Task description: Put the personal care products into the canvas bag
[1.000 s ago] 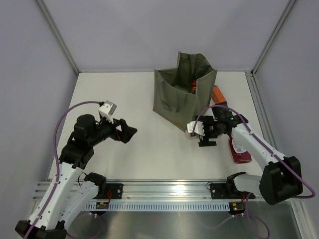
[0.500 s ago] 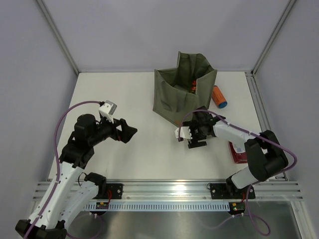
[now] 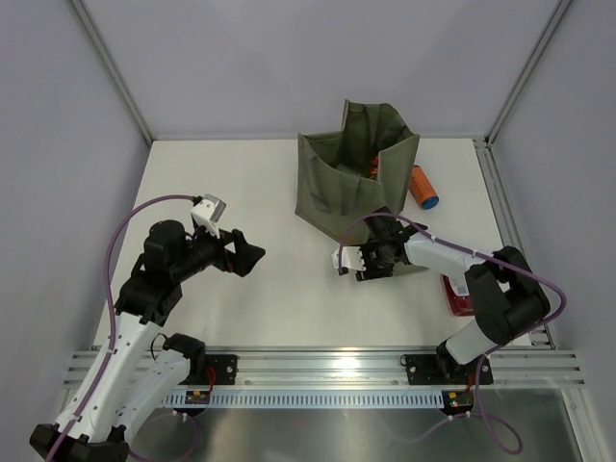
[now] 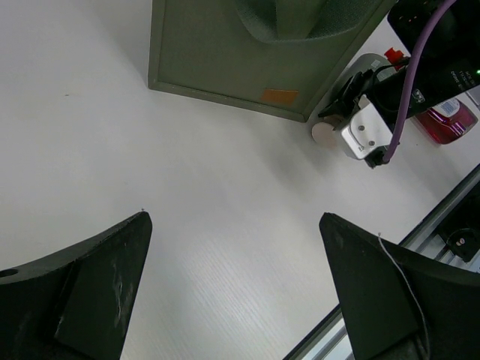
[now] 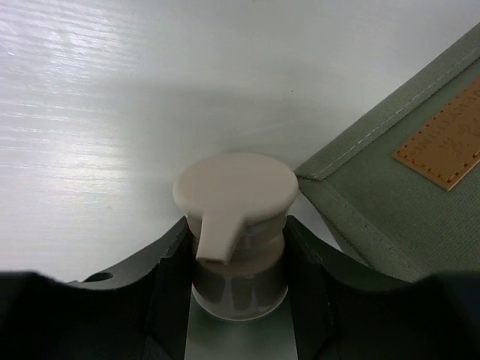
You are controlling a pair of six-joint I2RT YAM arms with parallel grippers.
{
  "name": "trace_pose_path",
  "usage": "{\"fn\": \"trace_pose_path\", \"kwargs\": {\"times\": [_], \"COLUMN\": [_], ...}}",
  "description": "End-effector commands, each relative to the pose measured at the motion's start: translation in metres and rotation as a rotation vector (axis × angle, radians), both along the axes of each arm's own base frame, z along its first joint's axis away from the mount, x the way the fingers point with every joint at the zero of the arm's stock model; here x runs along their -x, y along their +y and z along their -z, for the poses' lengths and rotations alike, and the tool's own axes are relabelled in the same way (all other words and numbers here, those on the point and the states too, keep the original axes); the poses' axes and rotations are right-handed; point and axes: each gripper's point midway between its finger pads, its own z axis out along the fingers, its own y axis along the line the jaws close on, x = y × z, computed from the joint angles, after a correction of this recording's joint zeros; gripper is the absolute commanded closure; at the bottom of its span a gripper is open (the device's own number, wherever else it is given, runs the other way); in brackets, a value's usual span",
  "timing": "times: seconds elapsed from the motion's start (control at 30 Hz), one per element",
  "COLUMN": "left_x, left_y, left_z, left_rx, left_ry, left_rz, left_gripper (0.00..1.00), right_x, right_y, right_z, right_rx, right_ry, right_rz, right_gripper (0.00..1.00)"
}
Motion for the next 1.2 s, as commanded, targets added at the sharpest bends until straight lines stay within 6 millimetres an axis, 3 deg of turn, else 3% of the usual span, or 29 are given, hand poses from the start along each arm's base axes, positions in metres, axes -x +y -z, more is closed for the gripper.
{"fn": "trace_pose_path", "kwargs": {"times": [0.0, 0.1, 0.43, 0.7, 0.8, 0.93, 1.17], "left_x": [-0.002, -0.001, 0.003, 0.018, 0.018, 0.017, 0.015], "left_y": [-0.001, -0.001, -0.011, -0.034, -0.034, -0.035, -0.037], "left_z": [-0.008, -0.008, -0.018, -0.026, -0.026, -0.027, -0.027], "left_rx": [0.011, 0.014, 0.065, 0.191, 0.191, 0.191, 0.205], "left_ry": [-0.030, -0.029, -0.027, -0.007, -0.006, -0.003, 0.003], "left_rz": [0.003, 0.004, 0.052, 0.180, 0.178, 0.181, 0.188], "left_gripper": [0.01, 0.01, 0.01, 0.01, 0.01, 0.01, 0.01], "right_x": [0.022, 0.038, 0.064, 0.064, 0.060, 0.059, 0.058], "right_y": [0.016, 0.028, 0.052, 0.065, 0.066, 0.066, 0.071], "right_z": [-0.025, -0.058, -0.108, -0.143, -0.167, -0.213, -0.260], "right_rx": [-0.125, -0.261, -0.481, -0.625, -0.704, -0.843, -0.952], "right_ry": [0.086, 0.103, 0.175, 0.216, 0.231, 0.274, 0.322], "right_rz": [0.066, 0.080, 0.098, 0.118, 0.127, 0.090, 0.062], "right_gripper": [1.00, 1.00, 1.00, 1.00, 1.00, 1.00, 1.00]}}
